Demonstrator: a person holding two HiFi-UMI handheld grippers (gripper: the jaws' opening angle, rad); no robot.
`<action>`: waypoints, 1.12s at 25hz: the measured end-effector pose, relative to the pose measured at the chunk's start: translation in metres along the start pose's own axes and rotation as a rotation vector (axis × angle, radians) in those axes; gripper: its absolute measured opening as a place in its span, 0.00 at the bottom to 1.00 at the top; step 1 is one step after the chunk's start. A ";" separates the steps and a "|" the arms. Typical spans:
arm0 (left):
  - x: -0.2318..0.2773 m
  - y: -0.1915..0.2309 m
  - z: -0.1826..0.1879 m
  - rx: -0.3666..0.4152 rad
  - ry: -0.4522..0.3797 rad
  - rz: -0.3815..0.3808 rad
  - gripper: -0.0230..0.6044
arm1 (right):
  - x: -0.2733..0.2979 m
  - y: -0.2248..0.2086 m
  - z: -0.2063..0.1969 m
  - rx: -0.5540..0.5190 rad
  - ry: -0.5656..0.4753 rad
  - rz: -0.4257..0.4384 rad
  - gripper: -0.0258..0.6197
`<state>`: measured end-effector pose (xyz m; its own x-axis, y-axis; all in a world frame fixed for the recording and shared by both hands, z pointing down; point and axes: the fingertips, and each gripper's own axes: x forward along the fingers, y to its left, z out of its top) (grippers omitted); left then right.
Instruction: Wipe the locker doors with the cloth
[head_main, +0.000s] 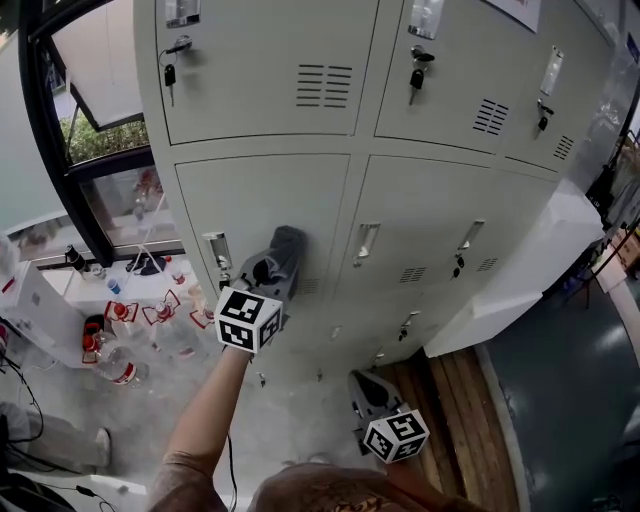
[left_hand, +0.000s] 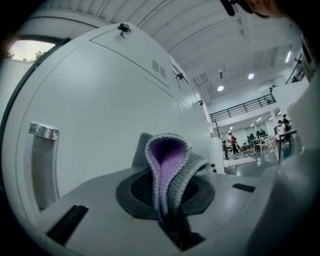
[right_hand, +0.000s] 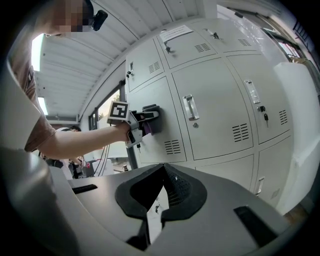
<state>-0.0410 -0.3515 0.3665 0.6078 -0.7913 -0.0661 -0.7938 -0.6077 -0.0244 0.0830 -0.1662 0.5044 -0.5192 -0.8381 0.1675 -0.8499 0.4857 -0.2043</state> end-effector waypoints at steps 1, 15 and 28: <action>0.005 -0.005 0.000 -0.003 0.000 -0.009 0.10 | -0.001 -0.001 0.000 0.000 -0.001 -0.004 0.04; 0.045 -0.060 -0.014 -0.032 0.038 -0.105 0.10 | -0.021 -0.017 0.000 0.010 -0.009 -0.058 0.04; -0.017 -0.048 -0.023 -0.073 0.003 -0.006 0.10 | -0.014 -0.010 -0.003 0.021 -0.007 -0.009 0.04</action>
<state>-0.0129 -0.3103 0.3915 0.6129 -0.7876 -0.0627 -0.7864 -0.6158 0.0478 0.0990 -0.1585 0.5066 -0.5107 -0.8443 0.1622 -0.8525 0.4729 -0.2229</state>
